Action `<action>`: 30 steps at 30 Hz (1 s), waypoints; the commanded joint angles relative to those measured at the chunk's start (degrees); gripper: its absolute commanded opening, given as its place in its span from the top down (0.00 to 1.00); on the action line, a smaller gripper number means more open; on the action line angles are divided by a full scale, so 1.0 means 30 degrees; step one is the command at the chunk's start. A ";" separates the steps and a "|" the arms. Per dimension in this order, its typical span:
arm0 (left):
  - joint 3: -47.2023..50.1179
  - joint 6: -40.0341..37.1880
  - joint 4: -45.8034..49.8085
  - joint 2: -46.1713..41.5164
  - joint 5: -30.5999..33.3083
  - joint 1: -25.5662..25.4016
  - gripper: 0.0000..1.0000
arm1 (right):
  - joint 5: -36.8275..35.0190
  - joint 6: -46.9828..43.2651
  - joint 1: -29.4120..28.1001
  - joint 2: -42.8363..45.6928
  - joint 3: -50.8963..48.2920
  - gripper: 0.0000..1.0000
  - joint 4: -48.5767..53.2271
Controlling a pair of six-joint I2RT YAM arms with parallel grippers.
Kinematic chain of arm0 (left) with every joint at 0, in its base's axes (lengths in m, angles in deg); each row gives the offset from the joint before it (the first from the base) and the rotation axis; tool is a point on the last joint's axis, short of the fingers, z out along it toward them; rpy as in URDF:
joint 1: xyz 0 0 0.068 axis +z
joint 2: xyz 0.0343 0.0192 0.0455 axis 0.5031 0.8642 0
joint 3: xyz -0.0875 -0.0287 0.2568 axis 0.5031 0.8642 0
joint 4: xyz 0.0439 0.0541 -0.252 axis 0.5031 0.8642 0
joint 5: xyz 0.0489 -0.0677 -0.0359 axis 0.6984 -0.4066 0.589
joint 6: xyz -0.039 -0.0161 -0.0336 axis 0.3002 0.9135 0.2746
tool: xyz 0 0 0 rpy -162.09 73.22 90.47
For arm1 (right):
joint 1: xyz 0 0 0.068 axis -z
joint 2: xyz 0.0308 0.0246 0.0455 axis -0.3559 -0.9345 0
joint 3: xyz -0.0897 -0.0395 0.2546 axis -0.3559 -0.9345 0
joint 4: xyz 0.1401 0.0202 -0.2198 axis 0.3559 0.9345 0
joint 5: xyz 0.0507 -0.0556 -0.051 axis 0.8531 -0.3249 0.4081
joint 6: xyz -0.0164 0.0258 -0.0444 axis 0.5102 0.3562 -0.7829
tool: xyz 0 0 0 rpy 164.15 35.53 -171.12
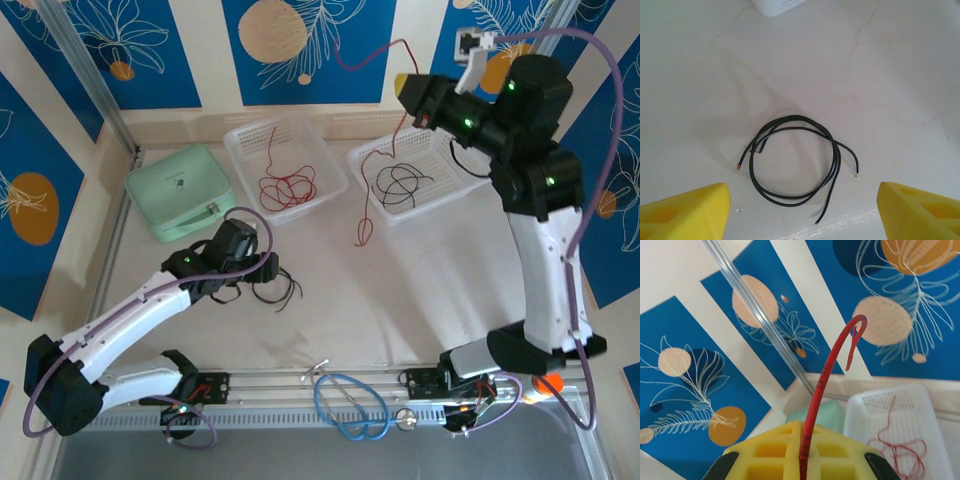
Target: Untangle the cables
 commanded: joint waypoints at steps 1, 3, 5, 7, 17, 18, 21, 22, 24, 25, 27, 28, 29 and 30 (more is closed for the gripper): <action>-0.0023 0.0137 0.0377 -0.0228 -0.0008 -0.0176 0.23 | 0.0545 0.0979 0.0112 -0.1466 0.1294 1.00 -0.3185; 0.0258 0.0371 0.0038 -0.0142 -0.0274 -0.0202 0.23 | 0.0347 0.1452 0.0082 -0.2495 0.2109 1.00 -0.4210; 0.0554 0.0622 -0.0381 -0.0076 -0.0661 -0.0233 0.24 | 0.0177 0.2134 0.0069 -0.3643 0.3044 1.00 -0.5117; 0.0812 0.0830 -0.0696 -0.0021 -0.0833 -0.0303 0.24 | 0.0249 0.2710 -0.0026 -0.4787 0.4003 1.00 -0.5959; 0.0957 0.1154 -0.0748 0.0128 -0.0724 -0.0554 0.23 | -0.0247 0.1074 -0.2105 -1.1671 0.9596 1.00 -0.5910; 0.0884 0.1136 -0.0653 0.0158 -0.0718 -0.0556 0.23 | -0.0523 0.0533 -0.2387 -1.2038 0.9384 1.00 -0.6052; 0.0440 0.1087 -0.0123 0.0320 -0.0749 -0.0571 0.22 | -0.1425 -0.1348 -0.3348 -1.3289 0.8367 1.00 -0.6859; 0.0298 0.1059 0.0038 0.0307 -0.0749 -0.0586 0.22 | -0.1646 -0.1960 -0.3628 -1.3854 0.8218 1.00 -0.7054; 0.0079 0.0988 0.0300 0.0194 -0.0692 -0.0597 0.22 | -0.2040 -0.2713 -0.4004 -1.4964 0.8394 1.00 -0.6906; 0.0003 0.0968 0.0421 0.0066 -0.0641 -0.0611 0.22 | -0.2327 -0.2913 -0.4152 -1.5612 0.8665 1.00 -0.6584; -0.0098 0.0982 0.0642 -0.0196 -0.0549 -0.0615 0.21 | -0.2888 -0.2978 -0.4307 -1.6832 0.9274 1.00 -0.5613; -0.0123 0.0982 0.0753 -0.0347 -0.0487 -0.0608 0.21 | -0.3233 -0.2919 -0.4340 -1.7361 0.9504 1.00 -0.5041; -0.0158 0.0955 0.0863 -0.0515 -0.0428 -0.0615 0.21 | -0.3632 -0.2884 -0.4386 -1.7802 0.9579 1.00 -0.4505; -0.0182 0.0953 0.0944 -0.0636 -0.0350 -0.0608 0.21 | -0.4017 -0.2791 -0.4399 -1.8107 0.9545 1.00 -0.4027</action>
